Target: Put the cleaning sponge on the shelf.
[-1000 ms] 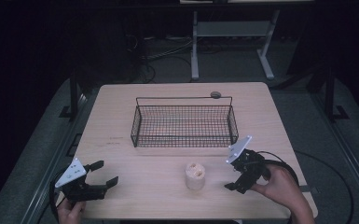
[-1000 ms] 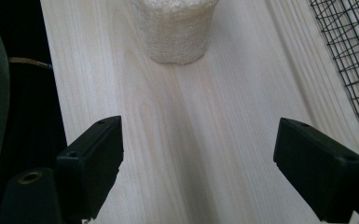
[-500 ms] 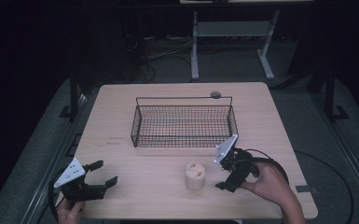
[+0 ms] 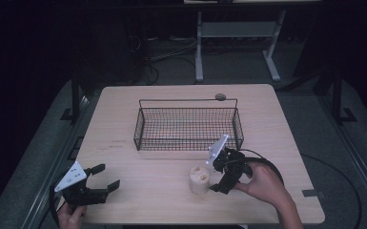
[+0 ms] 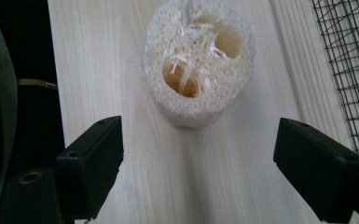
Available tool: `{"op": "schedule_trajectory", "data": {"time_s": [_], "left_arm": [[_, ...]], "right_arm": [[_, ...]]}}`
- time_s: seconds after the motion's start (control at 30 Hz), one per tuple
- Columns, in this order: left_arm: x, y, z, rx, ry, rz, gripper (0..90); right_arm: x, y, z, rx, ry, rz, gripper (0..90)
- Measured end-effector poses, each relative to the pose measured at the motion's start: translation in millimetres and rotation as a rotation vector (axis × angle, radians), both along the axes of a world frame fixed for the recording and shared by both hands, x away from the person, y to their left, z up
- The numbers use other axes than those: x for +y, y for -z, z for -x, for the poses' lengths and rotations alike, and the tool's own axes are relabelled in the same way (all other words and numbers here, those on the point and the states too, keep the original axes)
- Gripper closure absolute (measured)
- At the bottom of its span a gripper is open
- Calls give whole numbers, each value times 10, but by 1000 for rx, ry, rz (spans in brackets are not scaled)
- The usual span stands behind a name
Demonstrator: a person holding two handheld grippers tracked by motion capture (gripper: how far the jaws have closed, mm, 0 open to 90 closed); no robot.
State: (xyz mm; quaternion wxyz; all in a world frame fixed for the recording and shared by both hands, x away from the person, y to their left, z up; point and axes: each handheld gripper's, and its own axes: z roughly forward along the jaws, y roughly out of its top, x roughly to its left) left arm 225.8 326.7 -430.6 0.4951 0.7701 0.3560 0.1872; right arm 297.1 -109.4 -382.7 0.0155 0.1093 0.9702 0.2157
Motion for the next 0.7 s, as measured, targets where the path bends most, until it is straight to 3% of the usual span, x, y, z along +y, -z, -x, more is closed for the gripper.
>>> {"op": "schedule_trajectory", "data": {"time_s": [0.7], "left_arm": [[1,-4,3,-2,0,3,141]], "right_arm": [[258,30,-66,26,-9,24,156]]}}
